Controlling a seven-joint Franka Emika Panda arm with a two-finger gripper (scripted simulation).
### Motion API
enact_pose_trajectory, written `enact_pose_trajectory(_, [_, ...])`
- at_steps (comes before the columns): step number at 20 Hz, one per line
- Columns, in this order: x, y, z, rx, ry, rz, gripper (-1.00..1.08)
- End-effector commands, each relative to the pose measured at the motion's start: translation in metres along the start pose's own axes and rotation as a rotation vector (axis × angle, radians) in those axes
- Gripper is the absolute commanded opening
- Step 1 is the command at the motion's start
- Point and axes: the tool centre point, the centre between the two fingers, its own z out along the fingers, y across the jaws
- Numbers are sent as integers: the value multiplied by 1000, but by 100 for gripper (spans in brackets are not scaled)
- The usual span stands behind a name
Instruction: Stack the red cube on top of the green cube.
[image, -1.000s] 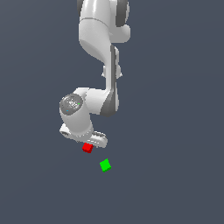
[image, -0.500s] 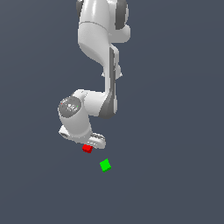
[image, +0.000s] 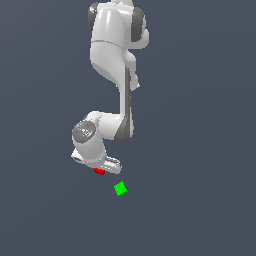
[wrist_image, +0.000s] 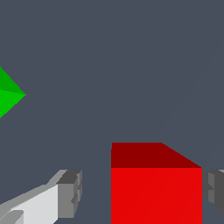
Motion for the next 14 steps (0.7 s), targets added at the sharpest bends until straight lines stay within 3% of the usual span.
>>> enact_pose_trajectory(1, [1, 0, 3, 0, 2, 0, 100])
enact_pose_trajectory(3, [2, 0, 2, 0, 2, 0, 100])
enact_pose_trajectory(4, [2, 0, 2, 0, 2, 0, -100])
enact_pose_trajectory(14, [2, 0, 2, 0, 2, 0, -100])
